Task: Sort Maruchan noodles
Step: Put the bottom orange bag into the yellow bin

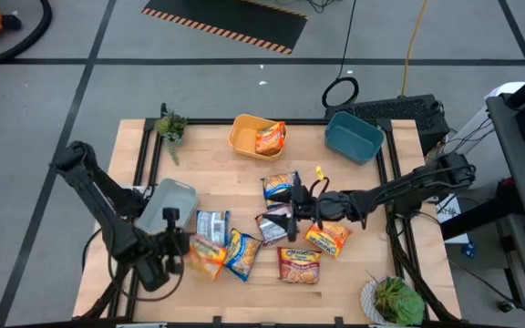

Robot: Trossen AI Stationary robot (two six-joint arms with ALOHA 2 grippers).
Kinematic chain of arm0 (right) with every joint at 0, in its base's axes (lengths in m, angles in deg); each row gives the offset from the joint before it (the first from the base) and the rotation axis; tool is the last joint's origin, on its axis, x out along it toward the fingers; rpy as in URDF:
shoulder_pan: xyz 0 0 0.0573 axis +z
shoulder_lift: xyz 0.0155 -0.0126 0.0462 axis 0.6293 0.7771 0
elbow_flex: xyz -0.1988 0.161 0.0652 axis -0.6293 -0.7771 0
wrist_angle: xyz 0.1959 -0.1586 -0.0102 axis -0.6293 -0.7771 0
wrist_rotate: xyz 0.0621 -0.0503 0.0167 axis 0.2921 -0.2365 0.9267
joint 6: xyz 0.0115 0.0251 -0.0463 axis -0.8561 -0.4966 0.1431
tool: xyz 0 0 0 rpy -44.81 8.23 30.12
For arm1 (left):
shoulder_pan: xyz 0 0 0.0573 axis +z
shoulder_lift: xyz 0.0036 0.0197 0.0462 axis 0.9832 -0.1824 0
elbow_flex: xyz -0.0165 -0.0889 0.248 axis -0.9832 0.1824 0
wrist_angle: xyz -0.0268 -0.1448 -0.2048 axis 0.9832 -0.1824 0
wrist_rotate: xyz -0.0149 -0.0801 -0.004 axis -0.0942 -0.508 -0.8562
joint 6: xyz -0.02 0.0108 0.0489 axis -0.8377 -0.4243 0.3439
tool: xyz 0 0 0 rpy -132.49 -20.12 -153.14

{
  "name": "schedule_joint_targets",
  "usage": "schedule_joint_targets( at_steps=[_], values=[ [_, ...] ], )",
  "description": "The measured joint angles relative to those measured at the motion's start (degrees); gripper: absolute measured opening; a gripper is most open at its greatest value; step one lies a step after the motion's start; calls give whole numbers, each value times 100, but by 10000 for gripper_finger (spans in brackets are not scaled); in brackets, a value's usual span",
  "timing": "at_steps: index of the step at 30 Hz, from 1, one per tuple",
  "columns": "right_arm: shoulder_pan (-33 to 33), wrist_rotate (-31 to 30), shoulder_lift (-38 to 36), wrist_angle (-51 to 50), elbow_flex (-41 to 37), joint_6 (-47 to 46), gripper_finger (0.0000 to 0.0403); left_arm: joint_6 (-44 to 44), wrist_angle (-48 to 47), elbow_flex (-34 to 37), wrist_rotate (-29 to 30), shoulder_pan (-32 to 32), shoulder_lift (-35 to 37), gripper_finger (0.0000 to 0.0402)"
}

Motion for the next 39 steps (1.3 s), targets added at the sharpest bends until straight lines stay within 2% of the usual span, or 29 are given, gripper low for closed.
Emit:
schedule_joint_targets(
  at_steps=[5,11,23,29,35,39],
  values=[
    [-35,4,214,393,0,-360,286,479,28,-2,993,463,282,0],
    [-116,-1,345,728,0,-714,297,1303,470,-2,1441,1119,382,0],
    [-142,4,870,1106,2,-434,320,2944,1914,-2,1575,2446,382,0],
    [-142,5,872,1105,2,52,320,3344,2356,-2,1536,2666,382,0],
    [-160,6,971,1178,4,46,320,3427,2723,-2,1397,2701,382,1],
    [-162,9,1233,1770,11,3,320,3393,2765,-2,1336,2701,382,1]
  ],
)
